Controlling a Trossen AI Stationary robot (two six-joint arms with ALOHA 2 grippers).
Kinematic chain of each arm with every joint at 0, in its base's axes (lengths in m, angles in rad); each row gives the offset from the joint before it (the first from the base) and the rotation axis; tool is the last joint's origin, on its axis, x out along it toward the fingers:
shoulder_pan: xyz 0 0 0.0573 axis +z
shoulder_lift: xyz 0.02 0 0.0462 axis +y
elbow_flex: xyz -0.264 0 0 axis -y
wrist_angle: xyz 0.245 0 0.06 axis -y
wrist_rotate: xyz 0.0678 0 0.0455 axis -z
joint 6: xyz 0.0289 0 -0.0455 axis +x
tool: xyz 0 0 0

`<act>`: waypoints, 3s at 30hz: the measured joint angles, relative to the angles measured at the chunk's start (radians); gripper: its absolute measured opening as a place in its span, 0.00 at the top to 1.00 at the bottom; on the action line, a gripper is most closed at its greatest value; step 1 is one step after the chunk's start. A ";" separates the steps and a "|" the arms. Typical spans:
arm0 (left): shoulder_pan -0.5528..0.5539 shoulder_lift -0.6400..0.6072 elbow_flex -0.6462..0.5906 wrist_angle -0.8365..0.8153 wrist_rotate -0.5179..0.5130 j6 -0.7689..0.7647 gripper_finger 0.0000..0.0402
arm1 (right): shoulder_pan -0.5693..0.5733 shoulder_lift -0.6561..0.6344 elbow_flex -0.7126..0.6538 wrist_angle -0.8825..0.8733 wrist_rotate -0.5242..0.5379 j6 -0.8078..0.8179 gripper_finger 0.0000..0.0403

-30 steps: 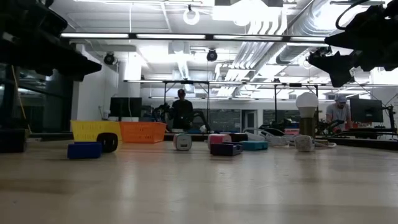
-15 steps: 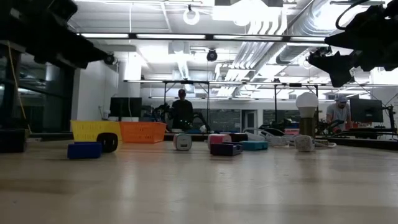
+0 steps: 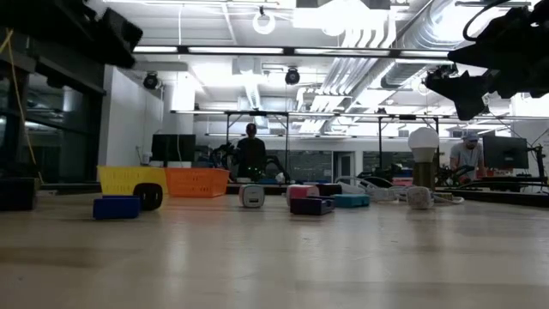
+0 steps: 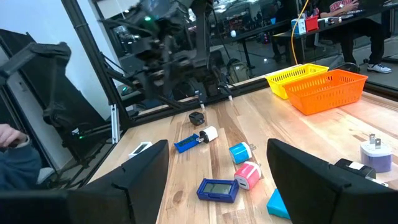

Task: Pick & Place Office items
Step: Put the white digital clock into the yellow basket

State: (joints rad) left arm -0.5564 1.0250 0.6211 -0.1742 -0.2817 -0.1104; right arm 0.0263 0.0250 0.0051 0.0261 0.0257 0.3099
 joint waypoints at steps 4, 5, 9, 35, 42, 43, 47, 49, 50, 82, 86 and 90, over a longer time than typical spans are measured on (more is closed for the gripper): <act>-0.083 0.086 0.076 -0.052 -0.015 -0.001 0.49 | 0.000 0.000 0.000 0.000 0.000 0.000 0.36; -0.103 0.104 0.088 -0.056 -0.028 -0.002 0.49 | 0.000 0.000 0.000 0.000 0.000 0.000 0.36; -0.166 0.159 0.121 -0.073 -0.086 -0.077 0.49 | 0.000 0.000 0.000 0.000 0.000 0.000 0.36; -0.275 0.395 0.175 -0.239 0.029 -0.389 0.49 | 0.000 0.000 0.000 0.000 0.000 0.000 0.36; -0.288 0.456 0.175 -0.175 0.029 -0.411 0.49 | 0.000 0.000 0.000 0.000 0.000 0.000 0.36; -0.287 0.459 0.175 -0.172 0.033 -0.418 0.49 | 0.000 0.000 0.000 0.000 0.000 0.000 0.36; -0.287 0.465 0.175 -0.157 0.044 -0.439 0.49 | 0.000 0.000 0.000 0.000 0.000 0.000 0.36; -0.287 0.465 0.175 -0.157 0.045 -0.445 0.49 | 0.000 0.000 0.000 0.000 0.000 0.000 0.36; -0.287 0.466 0.175 -0.157 0.046 -0.450 0.49 | 0.000 0.000 0.000 0.000 0.000 0.000 0.36; -0.285 0.586 0.175 -0.097 0.063 -0.500 0.49 | 0.000 0.000 0.000 0.000 0.000 0.000 0.36; -0.284 0.586 0.175 -0.089 0.066 -0.500 0.49 | 0.000 0.000 0.000 0.000 0.000 0.000 0.36; -0.284 0.587 0.175 -0.082 0.063 -0.500 0.49 | 0.000 0.000 0.000 0.000 0.000 0.000 0.36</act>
State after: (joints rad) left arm -0.8402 1.6119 0.7963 -0.2559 -0.2183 -0.6106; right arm 0.0261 0.0250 0.0051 0.0258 0.0261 0.3099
